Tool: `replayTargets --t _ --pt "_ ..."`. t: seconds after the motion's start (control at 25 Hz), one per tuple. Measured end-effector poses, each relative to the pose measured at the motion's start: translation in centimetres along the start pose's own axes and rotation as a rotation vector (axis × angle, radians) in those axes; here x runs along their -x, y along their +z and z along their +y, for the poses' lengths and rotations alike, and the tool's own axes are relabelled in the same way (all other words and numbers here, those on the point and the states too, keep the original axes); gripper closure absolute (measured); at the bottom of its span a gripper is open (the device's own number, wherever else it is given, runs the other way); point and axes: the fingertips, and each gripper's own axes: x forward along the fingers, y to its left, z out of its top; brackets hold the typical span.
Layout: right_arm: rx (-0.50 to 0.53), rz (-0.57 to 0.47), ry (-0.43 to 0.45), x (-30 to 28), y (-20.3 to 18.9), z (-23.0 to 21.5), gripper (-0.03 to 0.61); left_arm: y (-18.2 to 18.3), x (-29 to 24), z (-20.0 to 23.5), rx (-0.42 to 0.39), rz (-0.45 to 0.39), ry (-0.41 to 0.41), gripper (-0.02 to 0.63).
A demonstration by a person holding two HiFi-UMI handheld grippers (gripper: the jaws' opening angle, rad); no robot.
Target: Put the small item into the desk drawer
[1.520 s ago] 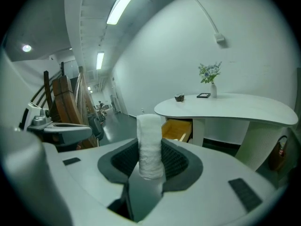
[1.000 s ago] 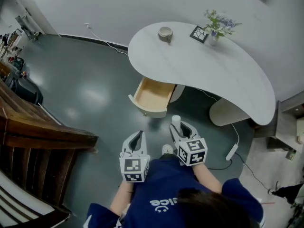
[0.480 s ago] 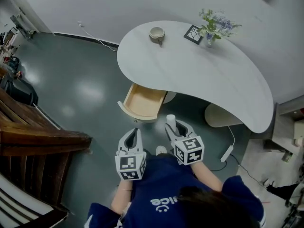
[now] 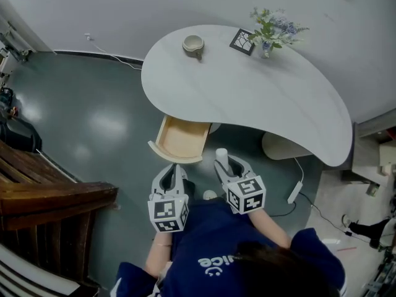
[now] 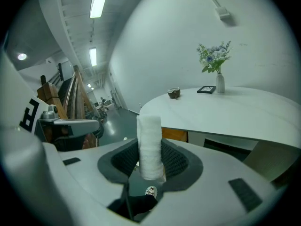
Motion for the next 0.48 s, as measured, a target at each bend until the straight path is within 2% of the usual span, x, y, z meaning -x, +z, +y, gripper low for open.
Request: replayTargets --t 0.2,0.48 --pt "-0.008 -0.005 -0.048 -2.0 1.7 0.0 0.431 1.8 -2.1 2.2 -0.019 -0.003 -0.054 0.609" --pt "-0.005 0.014 -0.107 -4.9 2.8 1.0 0.431 2.5 -5.0 5.6 -0.01 0.027 -0.122 0.611"
